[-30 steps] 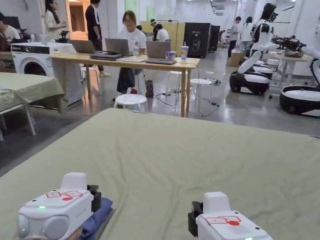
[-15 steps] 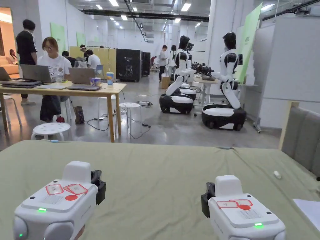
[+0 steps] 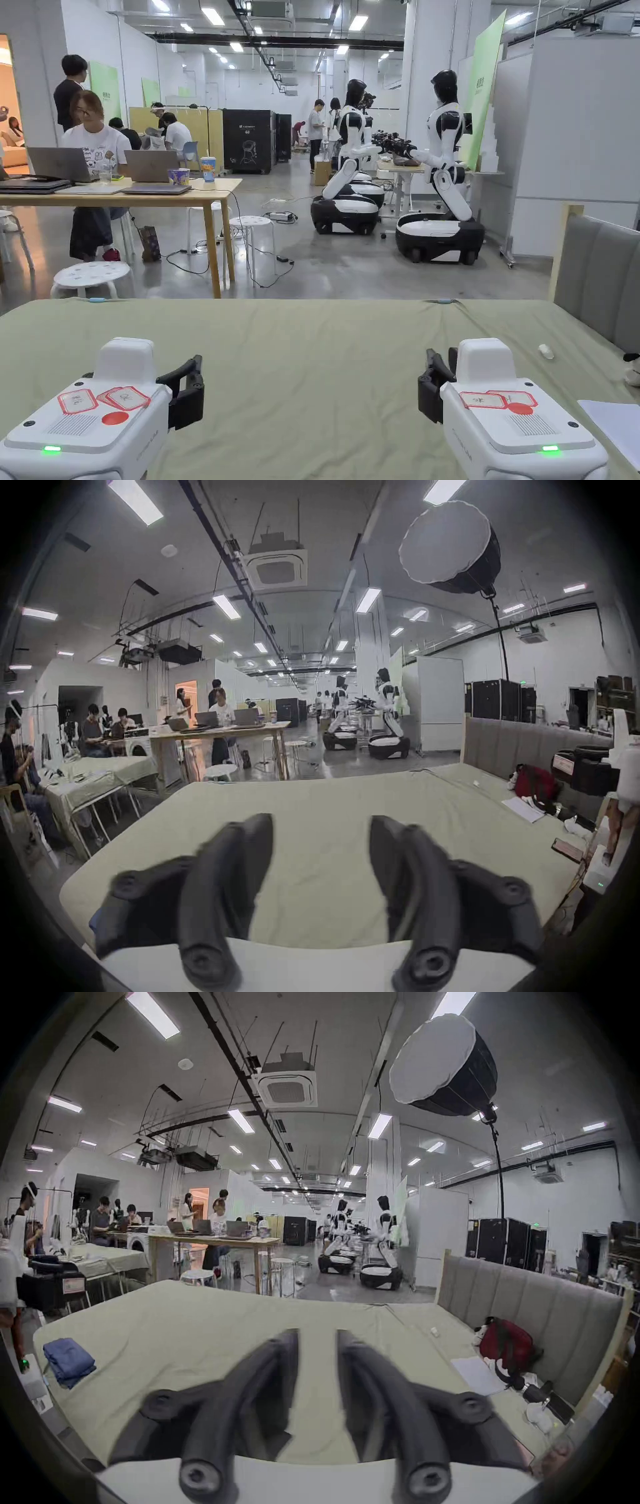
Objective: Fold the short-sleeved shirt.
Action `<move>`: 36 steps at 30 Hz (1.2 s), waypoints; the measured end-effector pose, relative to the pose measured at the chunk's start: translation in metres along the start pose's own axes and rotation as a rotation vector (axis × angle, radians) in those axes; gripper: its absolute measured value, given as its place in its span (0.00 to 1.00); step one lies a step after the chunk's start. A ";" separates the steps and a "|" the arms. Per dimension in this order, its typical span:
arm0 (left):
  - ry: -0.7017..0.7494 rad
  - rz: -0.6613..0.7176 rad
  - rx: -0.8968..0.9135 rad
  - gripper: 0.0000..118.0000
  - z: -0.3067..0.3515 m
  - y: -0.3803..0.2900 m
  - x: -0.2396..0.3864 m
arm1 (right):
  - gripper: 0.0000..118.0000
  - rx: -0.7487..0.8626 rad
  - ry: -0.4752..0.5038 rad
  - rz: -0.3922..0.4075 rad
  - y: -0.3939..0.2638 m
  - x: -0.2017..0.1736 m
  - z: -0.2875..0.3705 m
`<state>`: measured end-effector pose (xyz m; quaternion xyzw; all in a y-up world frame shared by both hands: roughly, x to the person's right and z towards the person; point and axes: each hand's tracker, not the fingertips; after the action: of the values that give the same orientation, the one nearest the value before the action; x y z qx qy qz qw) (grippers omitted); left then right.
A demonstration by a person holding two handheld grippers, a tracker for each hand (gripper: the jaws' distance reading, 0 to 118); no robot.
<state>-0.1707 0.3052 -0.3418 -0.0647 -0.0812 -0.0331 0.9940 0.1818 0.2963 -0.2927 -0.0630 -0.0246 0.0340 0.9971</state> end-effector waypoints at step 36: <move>0.035 -0.004 -0.005 1.00 0.008 -0.007 -0.005 | 1.00 -0.101 0.053 -0.162 0.019 -0.021 -0.004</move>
<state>-0.1772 0.2993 -0.3341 -0.0665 -0.0641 -0.0363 0.9951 0.1596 0.3135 -0.3002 -0.1117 -0.0051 -0.0495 0.9925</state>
